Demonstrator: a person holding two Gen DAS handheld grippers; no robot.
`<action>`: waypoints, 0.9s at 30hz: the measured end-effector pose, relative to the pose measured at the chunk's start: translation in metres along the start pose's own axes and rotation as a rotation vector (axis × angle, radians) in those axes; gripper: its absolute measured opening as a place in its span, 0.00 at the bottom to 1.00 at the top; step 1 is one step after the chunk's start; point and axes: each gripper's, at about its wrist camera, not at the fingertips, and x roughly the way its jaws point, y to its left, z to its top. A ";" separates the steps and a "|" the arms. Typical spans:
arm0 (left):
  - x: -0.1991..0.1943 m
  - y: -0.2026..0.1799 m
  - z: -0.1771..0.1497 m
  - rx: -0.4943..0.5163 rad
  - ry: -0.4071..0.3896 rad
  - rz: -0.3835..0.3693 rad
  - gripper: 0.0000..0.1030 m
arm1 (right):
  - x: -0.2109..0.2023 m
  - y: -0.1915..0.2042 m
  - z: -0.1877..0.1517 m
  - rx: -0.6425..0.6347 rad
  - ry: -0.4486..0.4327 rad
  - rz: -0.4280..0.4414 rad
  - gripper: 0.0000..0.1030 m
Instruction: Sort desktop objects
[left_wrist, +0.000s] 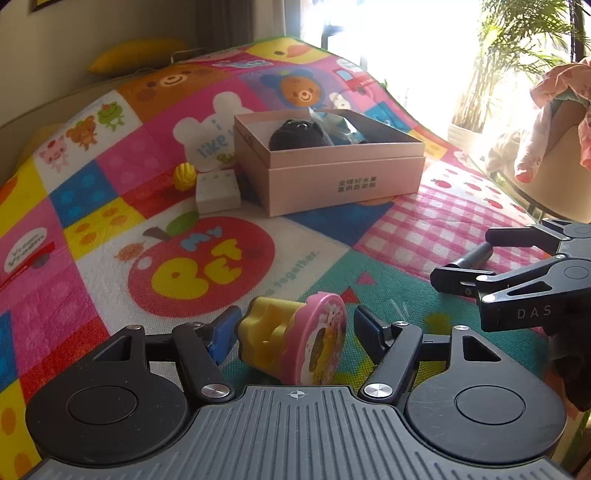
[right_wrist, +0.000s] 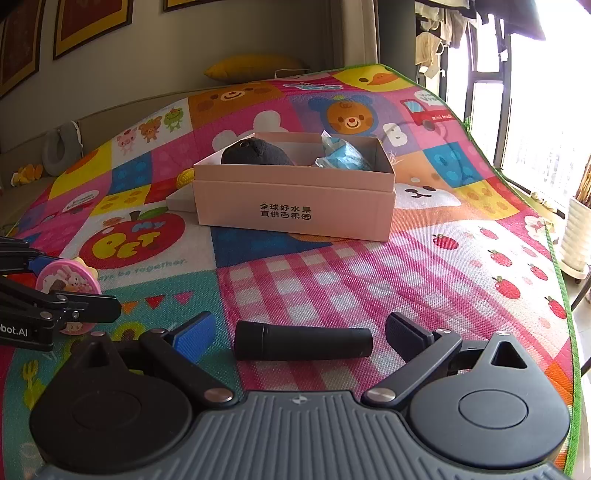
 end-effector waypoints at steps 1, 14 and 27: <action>0.000 -0.001 -0.001 -0.002 0.000 0.008 0.63 | 0.000 0.000 0.000 -0.001 0.002 -0.001 0.96; -0.014 -0.014 -0.012 -0.026 0.009 0.010 0.63 | 0.006 0.002 0.003 -0.004 0.062 -0.014 0.91; -0.035 -0.030 -0.007 0.005 -0.033 0.006 0.46 | -0.048 -0.009 0.013 -0.036 0.100 0.048 0.73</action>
